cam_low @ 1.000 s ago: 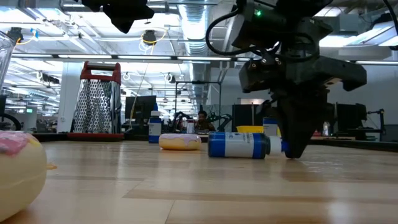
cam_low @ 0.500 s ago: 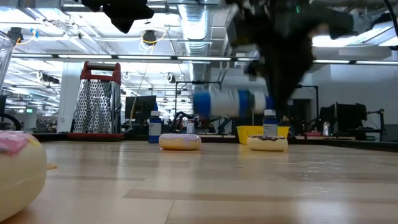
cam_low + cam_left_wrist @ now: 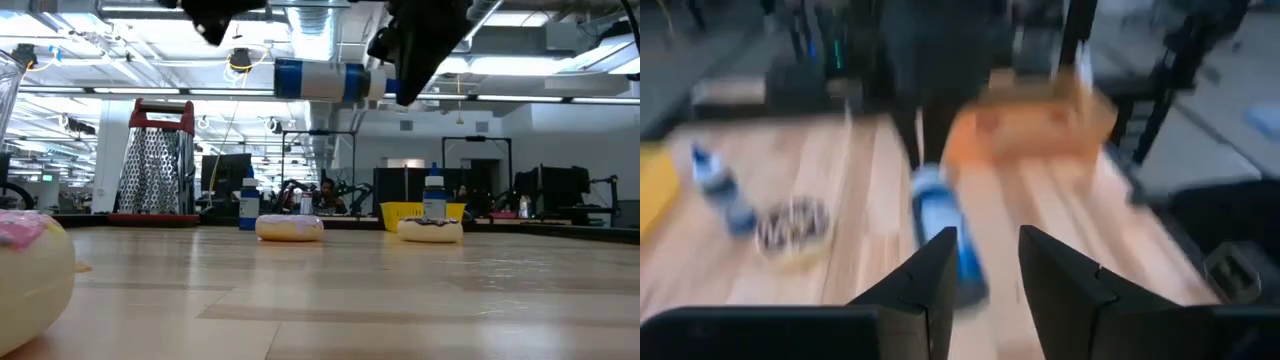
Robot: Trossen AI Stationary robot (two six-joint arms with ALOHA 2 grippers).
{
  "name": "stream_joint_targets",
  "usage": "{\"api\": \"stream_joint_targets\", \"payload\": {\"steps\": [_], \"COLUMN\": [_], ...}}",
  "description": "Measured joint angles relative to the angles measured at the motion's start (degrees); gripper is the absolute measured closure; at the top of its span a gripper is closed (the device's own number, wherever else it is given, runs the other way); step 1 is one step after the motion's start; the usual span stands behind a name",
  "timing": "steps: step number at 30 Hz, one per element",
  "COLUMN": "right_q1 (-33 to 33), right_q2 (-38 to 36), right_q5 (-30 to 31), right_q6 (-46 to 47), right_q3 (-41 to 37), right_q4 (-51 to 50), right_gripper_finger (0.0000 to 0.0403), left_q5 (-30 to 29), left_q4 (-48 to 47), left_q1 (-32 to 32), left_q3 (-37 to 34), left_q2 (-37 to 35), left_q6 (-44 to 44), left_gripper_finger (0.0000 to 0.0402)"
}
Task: Pick & Place Food Item
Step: Put the bottom blue food coloring bottle into the transparent bin
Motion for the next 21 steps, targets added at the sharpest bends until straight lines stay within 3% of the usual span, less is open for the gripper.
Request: {"api": "stream_joint_targets", "payload": {"steps": [7,10,21], "right_q1": [-0.42,-0.44,0.32], "right_q2": [0.0,0.0,0.04], "right_q5": [0.04,0.04,0.57], "right_q6": [-0.66,-0.92,-1.35], "right_q3": [0.07,0.07,3.96], "right_q4": [-0.04,0.09,-2.28], "right_gripper_finger": [0.039,0.039,0.039], "left_q5": [0.59,4.33,8.07], "left_q4": [5.75,8.56,6.66], "left_q1": [2.69,4.66,7.3], "left_q3": [-0.02,0.02,2.04], "left_q2": [6.29,9.49,13.58], "left_q6": [1.27,1.07,-2.79], "left_gripper_finger": [0.0336,0.0349,0.0371]}}
